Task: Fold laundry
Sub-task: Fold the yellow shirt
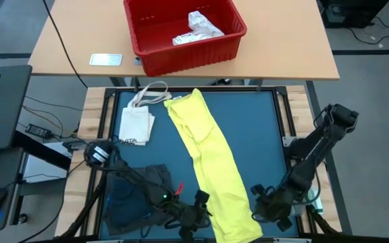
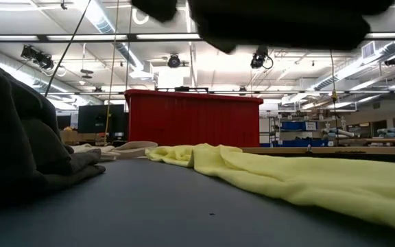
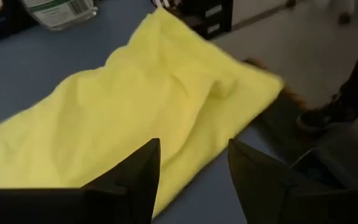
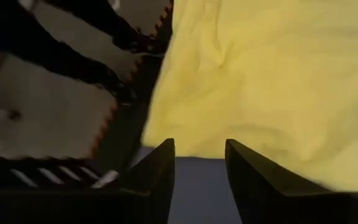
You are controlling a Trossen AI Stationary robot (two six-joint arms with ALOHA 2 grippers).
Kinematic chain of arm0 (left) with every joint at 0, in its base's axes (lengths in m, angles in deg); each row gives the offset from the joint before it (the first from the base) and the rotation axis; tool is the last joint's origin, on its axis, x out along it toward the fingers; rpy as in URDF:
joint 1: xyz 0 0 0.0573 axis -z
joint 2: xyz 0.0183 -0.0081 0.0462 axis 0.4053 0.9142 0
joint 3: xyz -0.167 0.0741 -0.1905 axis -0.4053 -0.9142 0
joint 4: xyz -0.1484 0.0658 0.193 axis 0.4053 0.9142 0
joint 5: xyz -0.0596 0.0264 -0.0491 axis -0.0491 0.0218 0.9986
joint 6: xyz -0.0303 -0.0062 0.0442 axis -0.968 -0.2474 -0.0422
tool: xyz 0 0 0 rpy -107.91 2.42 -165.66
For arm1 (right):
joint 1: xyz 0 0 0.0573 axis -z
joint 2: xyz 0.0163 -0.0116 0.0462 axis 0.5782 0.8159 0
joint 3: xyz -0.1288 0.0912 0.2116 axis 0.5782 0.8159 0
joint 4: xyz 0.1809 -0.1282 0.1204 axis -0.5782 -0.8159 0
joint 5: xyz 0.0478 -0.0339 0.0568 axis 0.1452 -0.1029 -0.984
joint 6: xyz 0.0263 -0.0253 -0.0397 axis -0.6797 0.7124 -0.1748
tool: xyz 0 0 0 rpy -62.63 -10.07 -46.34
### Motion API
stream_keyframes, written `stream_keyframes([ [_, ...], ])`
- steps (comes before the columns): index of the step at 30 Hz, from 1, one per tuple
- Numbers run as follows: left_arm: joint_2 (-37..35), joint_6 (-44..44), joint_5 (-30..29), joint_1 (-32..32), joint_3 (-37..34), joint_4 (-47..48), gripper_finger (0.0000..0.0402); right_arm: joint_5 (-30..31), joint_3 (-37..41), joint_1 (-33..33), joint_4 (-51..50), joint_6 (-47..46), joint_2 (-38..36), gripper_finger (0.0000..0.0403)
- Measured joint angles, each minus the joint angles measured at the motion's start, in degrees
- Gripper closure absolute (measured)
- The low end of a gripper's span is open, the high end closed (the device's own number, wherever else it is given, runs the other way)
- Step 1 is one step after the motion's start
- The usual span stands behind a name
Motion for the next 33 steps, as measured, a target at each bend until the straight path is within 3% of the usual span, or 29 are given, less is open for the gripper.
stream_keyframes([
  [5,3.8,7.4,1.1,-1.7,0.0,-4.2,0.0209,-2.5,0.0,-1.4,-3.9,7.3,3.4,0.0240],
  [11,6.6,14.9,7.2,-2.0,0.0,-4.7,0.0209,-4.4,-0.8,-2.9,-10.6,15.7,6.7,0.0238],
  [18,6.8,23.4,8.3,-1.2,0.0,-4.6,0.0209,1.7,-4.8,-4.9,-10.8,27.3,8.8,0.0238],
  [22,8.1,25.2,8.6,-1.7,0.0,-5.2,0.0213,2.7,-4.9,-5.0,-5.5,31.4,11.8,0.0238],
  [33,9.7,25.4,9.6,-2.1,0.2,-7.3,0.0307,3.4,-5.1,-4.8,1.2,39.8,21.6,0.0240],
])
